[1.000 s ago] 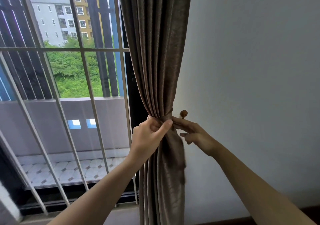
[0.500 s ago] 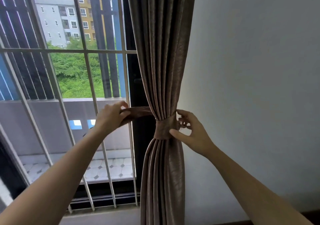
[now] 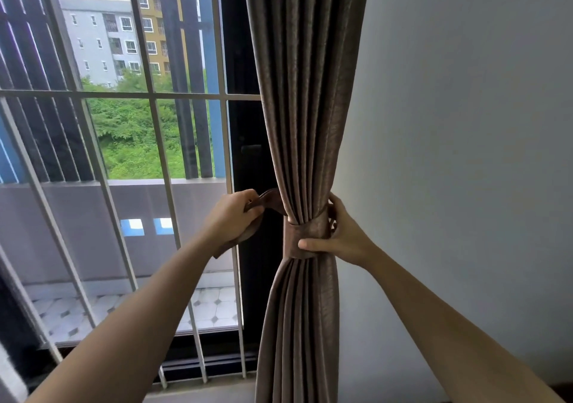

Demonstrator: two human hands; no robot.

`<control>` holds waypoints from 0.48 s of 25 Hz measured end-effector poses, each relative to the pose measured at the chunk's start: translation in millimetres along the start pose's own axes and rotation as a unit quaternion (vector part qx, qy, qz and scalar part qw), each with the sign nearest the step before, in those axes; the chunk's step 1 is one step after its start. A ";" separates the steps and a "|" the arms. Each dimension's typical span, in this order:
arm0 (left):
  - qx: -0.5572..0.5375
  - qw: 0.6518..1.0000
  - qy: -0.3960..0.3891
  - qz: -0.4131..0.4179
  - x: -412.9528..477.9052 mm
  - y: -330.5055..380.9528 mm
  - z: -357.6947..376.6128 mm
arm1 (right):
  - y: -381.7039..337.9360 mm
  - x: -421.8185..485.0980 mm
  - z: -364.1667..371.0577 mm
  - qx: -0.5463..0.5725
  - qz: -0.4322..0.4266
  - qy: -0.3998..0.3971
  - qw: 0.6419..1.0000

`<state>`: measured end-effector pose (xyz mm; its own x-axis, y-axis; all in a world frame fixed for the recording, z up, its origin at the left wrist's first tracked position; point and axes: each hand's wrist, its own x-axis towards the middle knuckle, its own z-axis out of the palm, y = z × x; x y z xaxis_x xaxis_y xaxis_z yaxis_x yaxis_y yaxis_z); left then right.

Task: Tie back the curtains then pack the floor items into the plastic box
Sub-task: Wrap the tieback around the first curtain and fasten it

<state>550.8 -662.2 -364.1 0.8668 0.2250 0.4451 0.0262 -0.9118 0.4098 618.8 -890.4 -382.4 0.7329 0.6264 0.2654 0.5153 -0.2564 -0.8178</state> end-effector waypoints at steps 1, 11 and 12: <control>-0.003 1.000 0.009 0.001 5.0 4.0 6.0 | 0.6 2.6 -1.0 -0.013 0.001 0.024 1.000; -0.058 0.998 0.019 -0.011 23.2 14.2 23.5 | 17.7 2.9 -10.0 0.063 0.004 0.051 0.997; -0.075 0.997 0.004 -0.020 22.0 16.4 23.1 | 18.8 2.4 -11.0 0.079 -0.001 0.043 0.996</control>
<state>581.8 -680.2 -366.0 0.8627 0.2638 0.4315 -0.0144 -0.8400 0.5424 635.2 -901.8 -391.5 0.7710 0.5599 0.3035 0.4447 -0.1322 -0.8859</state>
